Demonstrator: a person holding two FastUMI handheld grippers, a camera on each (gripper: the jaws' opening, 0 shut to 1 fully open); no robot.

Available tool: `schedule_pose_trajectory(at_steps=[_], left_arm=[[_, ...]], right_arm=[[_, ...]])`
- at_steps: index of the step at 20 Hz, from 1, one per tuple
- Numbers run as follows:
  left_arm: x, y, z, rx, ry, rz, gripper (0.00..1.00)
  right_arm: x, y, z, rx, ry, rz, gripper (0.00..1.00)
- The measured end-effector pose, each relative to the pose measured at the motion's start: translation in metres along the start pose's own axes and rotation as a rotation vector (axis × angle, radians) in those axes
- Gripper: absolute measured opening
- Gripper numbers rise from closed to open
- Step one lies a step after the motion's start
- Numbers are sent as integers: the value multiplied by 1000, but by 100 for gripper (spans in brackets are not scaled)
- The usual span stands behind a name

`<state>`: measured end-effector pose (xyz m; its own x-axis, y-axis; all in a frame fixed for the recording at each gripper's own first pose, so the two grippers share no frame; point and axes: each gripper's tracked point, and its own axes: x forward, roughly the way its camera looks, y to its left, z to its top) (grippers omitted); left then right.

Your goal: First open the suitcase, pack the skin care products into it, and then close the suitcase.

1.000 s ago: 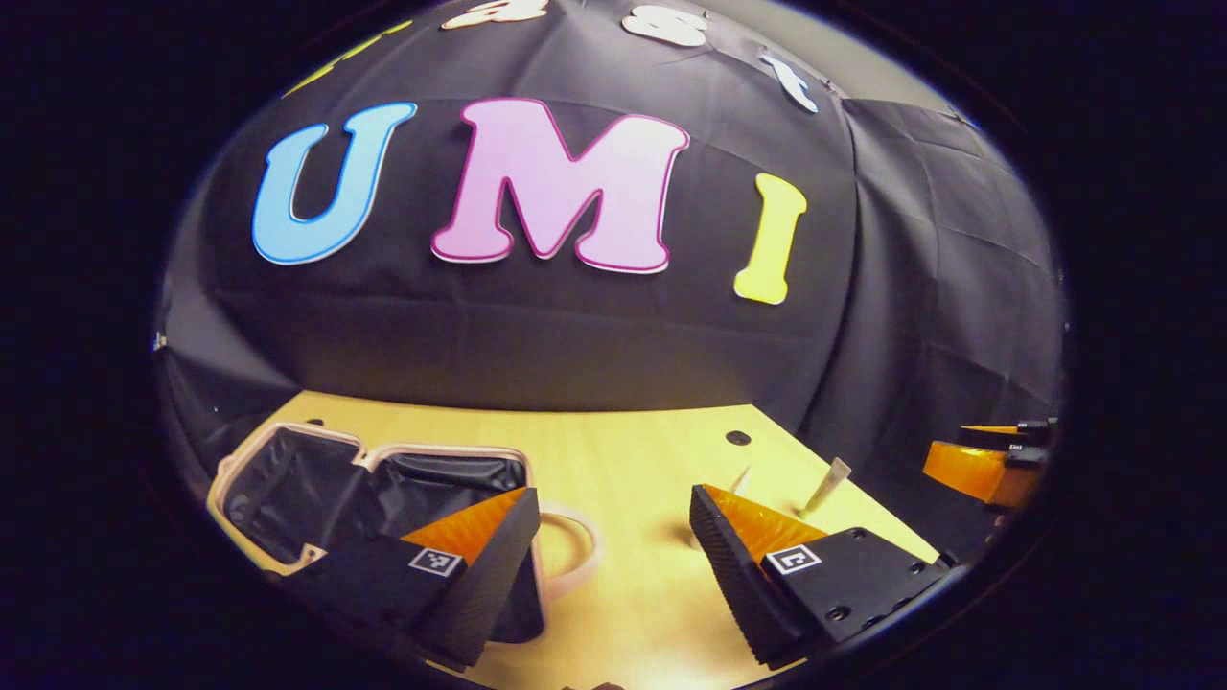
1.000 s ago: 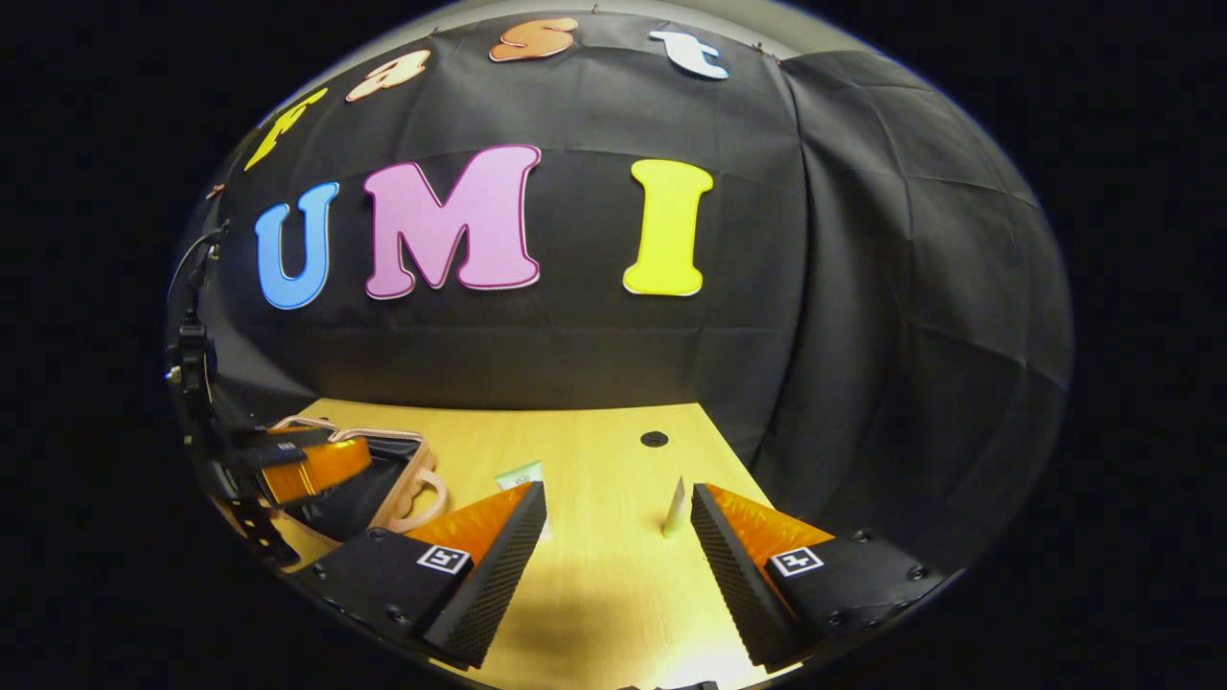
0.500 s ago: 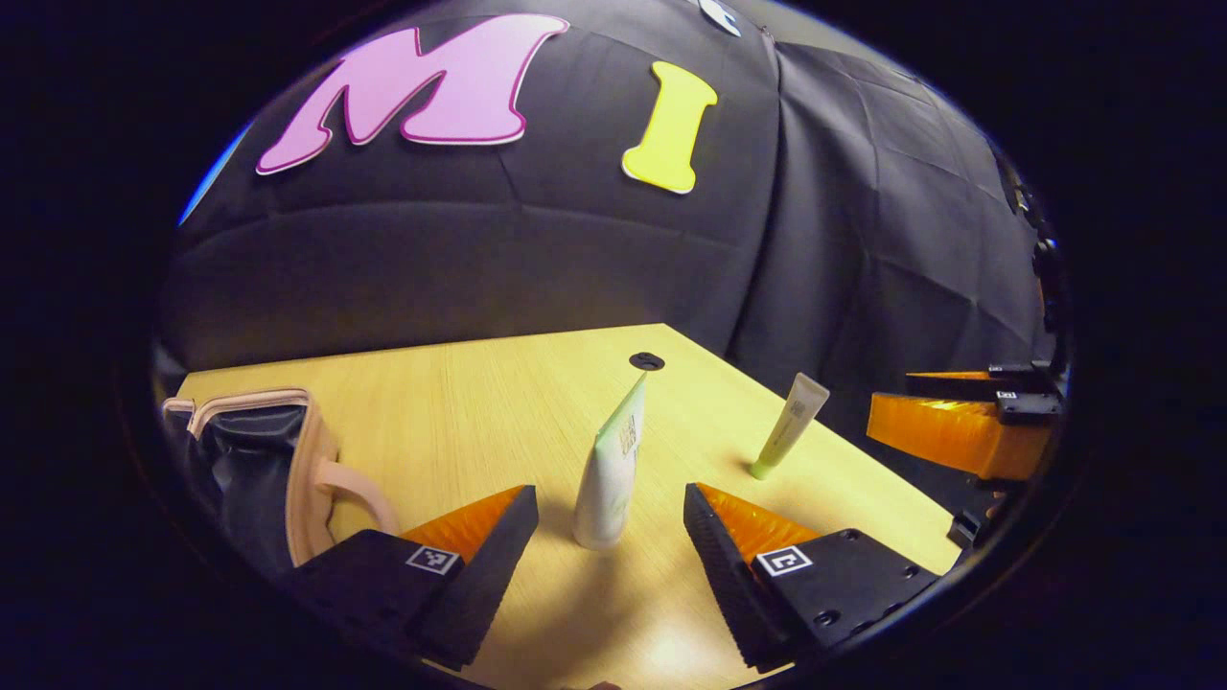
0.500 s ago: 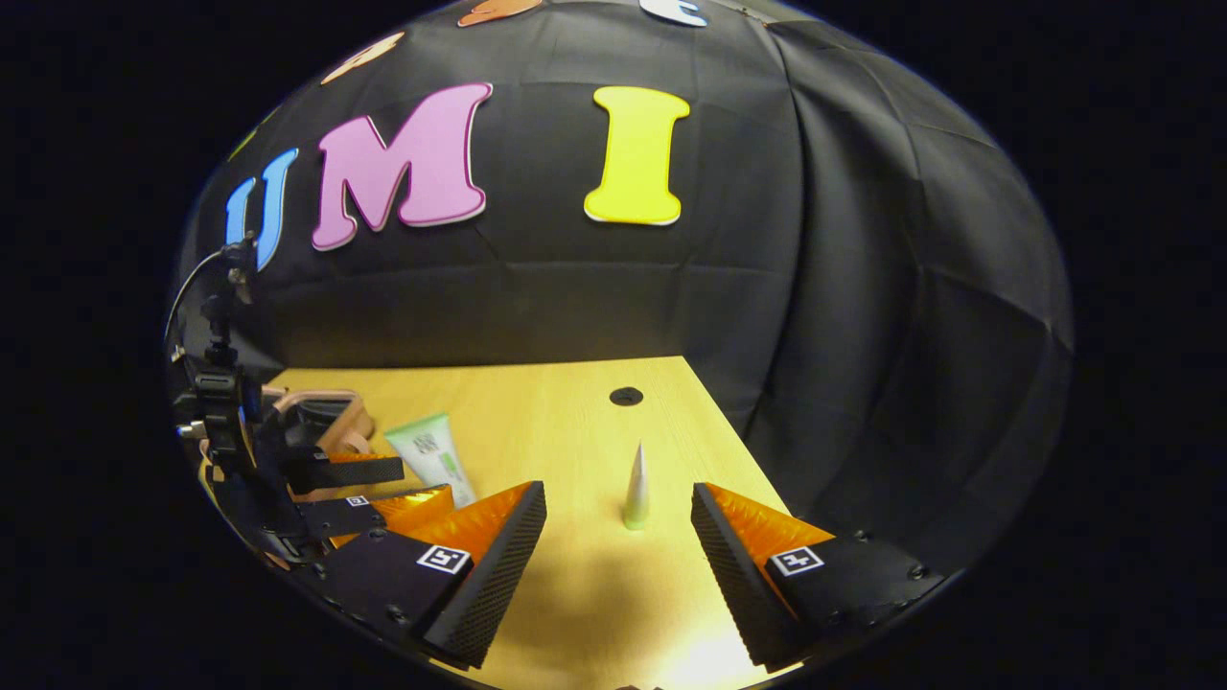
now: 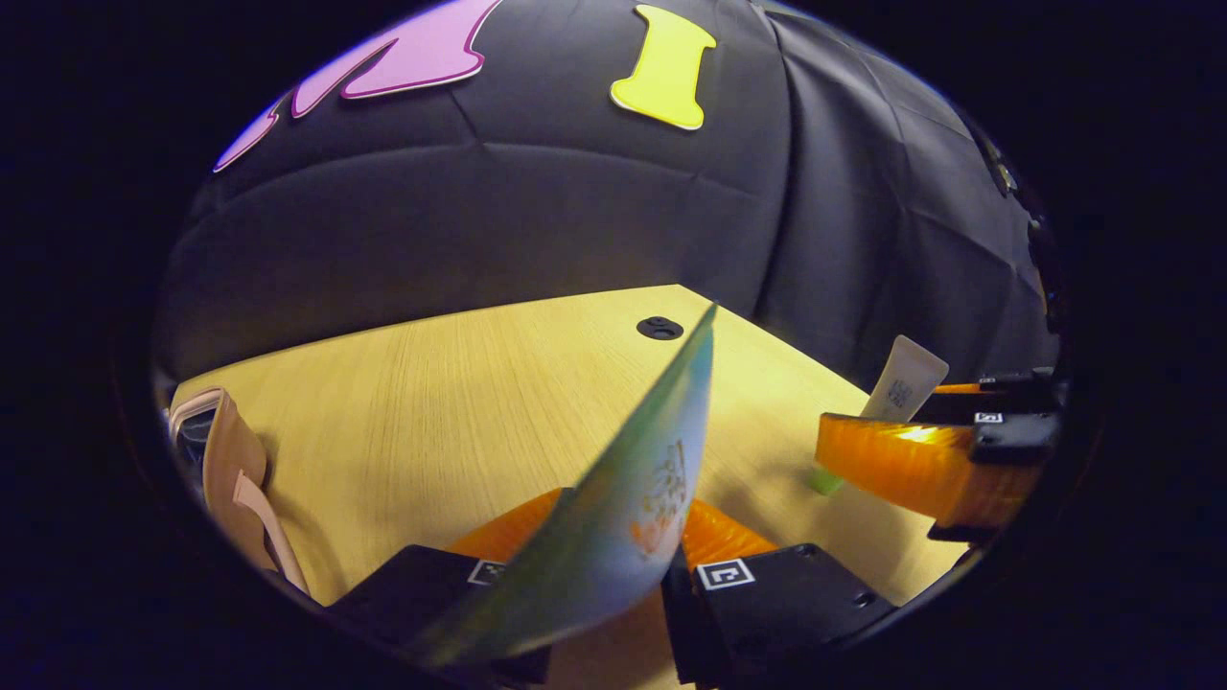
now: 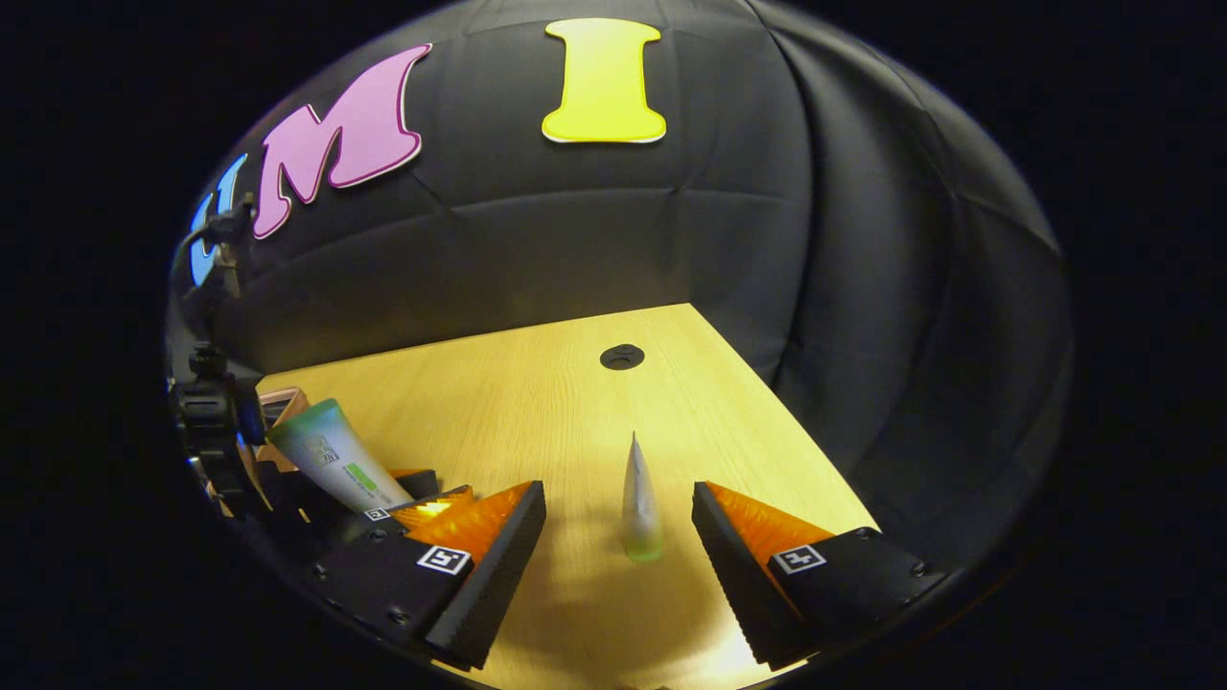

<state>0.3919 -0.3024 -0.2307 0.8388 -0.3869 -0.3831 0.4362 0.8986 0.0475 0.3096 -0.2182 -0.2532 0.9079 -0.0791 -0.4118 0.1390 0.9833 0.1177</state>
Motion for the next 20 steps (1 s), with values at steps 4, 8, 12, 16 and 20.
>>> schedule_pose_trajectory(at_steps=[4,8,12,16,20], left_arm=[[-3,-9,-3,-44,11,-48,43],[-20,1,-10,-88,16,-14,43],[-37,14,-21,-132,19,25,43],[-60,24,-20,-186,-15,47,43],[-109,33,20,-207,-137,63,42]], right_arm=[[24,-1,-6,-5,15,-10,98],[41,-15,-18,-20,44,-55,94],[34,-2,-14,-21,27,19,31],[12,20,-7,-86,-3,96,29],[-35,47,14,-144,-43,175,26]])
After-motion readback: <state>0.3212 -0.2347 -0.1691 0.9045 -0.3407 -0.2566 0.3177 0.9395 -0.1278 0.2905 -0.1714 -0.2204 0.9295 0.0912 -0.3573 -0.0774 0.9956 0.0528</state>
